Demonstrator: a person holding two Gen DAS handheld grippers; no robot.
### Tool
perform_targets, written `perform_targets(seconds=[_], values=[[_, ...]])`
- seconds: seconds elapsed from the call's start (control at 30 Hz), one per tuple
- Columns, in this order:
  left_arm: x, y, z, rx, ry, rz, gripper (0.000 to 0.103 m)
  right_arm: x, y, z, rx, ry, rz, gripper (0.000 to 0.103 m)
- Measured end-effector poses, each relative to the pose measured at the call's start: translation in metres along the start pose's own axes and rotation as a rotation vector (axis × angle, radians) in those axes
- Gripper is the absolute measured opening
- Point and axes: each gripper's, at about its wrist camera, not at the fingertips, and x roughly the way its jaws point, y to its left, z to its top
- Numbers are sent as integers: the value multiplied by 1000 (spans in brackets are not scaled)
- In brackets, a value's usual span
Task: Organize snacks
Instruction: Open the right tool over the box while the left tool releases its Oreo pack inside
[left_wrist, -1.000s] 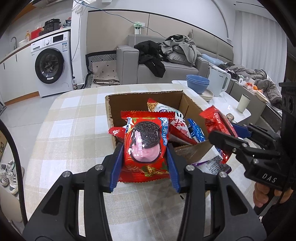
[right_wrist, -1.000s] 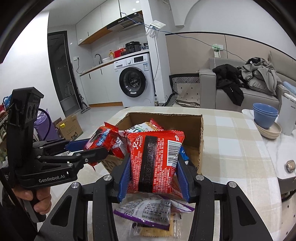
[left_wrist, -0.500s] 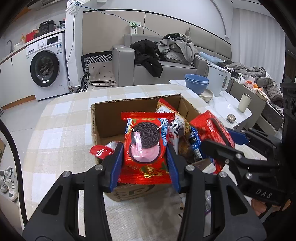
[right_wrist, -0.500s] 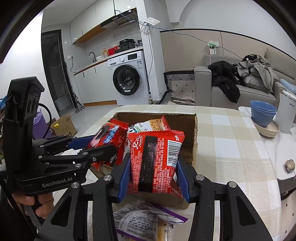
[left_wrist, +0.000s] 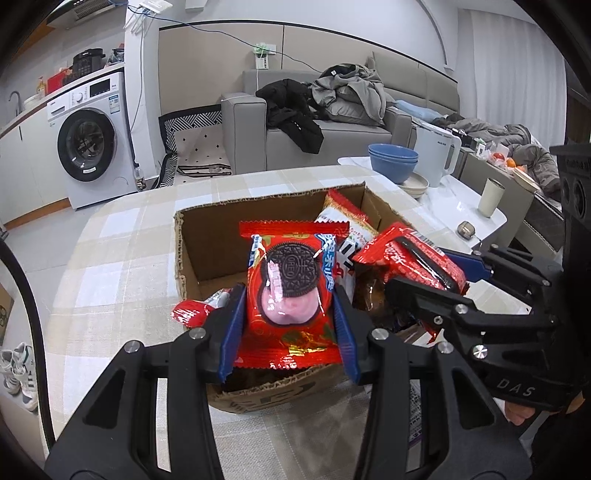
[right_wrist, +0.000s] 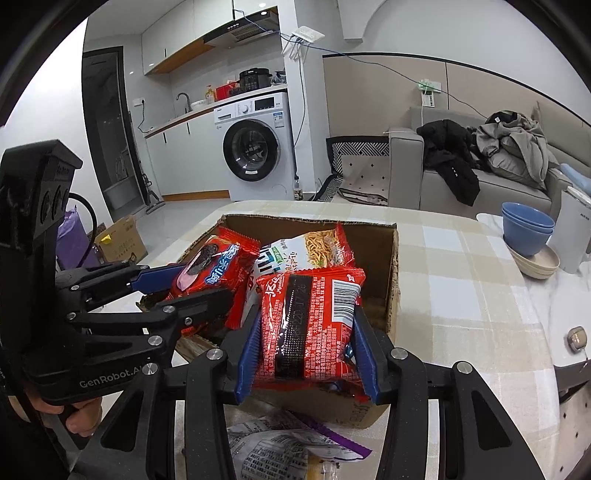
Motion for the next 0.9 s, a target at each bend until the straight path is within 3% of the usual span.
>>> perform_targets(seconds=[0.6, 0.9], values=[[11, 12, 3, 15, 7, 0, 42, 11, 0, 0, -52, 45, 19, 46], [21, 14, 17, -6, -17, 14, 42, 11, 1, -1, -55, 12, 8, 46]])
